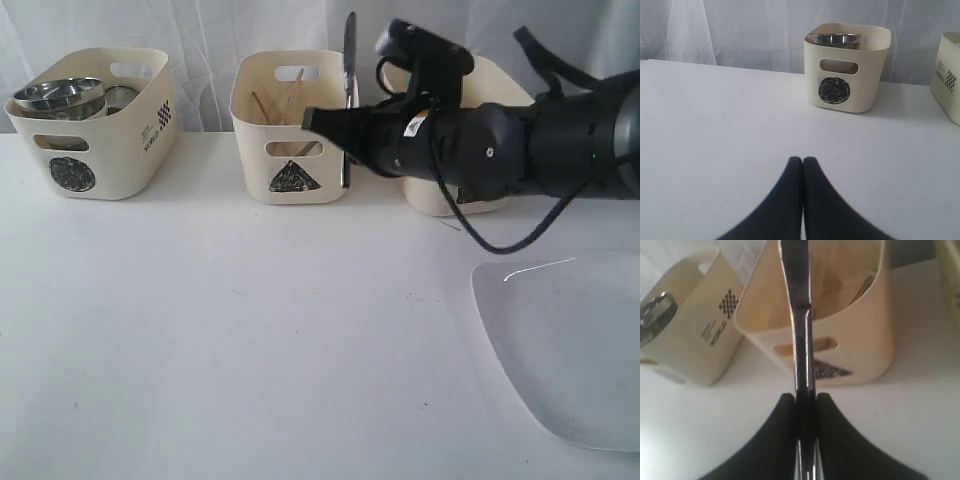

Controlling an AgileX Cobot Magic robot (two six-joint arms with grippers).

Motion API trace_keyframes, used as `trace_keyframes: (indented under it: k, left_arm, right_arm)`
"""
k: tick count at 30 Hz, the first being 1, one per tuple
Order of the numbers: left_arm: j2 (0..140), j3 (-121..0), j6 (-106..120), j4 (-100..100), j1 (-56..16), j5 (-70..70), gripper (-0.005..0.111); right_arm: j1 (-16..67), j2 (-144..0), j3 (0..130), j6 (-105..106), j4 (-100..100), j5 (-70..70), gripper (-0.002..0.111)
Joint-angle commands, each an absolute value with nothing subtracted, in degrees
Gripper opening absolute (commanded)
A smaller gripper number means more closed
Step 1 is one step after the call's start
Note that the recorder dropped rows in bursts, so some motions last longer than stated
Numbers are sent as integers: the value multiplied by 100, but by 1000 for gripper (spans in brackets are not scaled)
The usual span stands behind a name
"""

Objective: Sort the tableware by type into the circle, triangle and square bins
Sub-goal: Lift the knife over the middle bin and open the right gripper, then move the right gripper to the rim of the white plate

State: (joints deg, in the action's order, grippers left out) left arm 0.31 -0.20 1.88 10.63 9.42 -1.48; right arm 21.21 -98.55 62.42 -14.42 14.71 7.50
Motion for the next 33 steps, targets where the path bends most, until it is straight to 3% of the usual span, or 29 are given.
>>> trace_keyframes:
  k: [1,24,31,33]
  left_arm:
    - [0,0,171,1104,953,-167,0]
    - [0,0,171,1104,953,-167,0]
    - [0,0,171,1104,953,-167,0]
    - [0,0,171,1104,953,-167,0]
  right_arm:
    - [1777,-10112,6862,-1477,1540,937,0]
    - [1652,-13202,11269,-674,1301,0,1]
    - [1638,-13266,11417,-674,1301,-95,25]
    - [1596,-13220,11417,-674,1301,-344,27]
